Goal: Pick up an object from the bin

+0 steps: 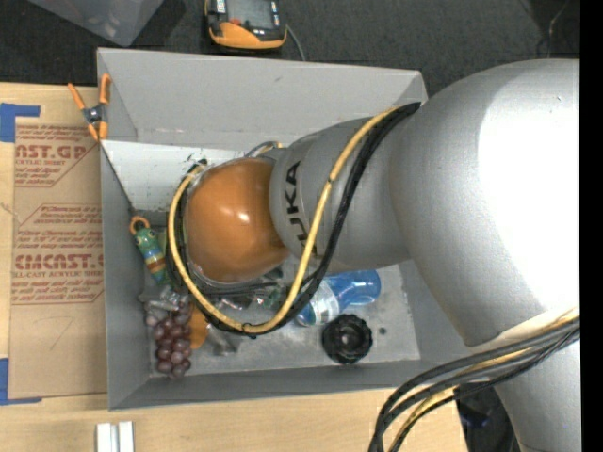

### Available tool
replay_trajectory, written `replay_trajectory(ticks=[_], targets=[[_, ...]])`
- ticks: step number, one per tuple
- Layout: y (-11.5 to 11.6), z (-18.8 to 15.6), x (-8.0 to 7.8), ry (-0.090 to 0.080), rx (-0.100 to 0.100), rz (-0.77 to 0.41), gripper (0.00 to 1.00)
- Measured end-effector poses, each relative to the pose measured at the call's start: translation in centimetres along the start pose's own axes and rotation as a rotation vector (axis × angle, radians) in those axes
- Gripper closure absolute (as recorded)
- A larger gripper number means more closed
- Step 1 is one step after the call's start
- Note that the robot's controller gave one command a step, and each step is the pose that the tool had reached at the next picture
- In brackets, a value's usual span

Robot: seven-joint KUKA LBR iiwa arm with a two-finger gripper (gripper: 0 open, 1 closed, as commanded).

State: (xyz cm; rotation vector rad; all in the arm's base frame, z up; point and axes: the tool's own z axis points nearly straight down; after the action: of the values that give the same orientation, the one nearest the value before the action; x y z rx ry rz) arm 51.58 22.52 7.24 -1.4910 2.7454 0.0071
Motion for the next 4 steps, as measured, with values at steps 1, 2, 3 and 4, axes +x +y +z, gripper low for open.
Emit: replay_trajectory(ticks=[1, 2, 3, 4], targets=[[1.9, 0.1, -1.3, 0.004, -0.011, -0.414, 1.0], [1.9, 0.1, -1.3, 0.004, -0.011, -0.414, 1.0], [2.1, -2.4, -1.2, 0.008, -0.016, -0.413, 1.0], [2.0, -5.1, -1.4, 0.004, -0.012, -0.413, 1.0]])
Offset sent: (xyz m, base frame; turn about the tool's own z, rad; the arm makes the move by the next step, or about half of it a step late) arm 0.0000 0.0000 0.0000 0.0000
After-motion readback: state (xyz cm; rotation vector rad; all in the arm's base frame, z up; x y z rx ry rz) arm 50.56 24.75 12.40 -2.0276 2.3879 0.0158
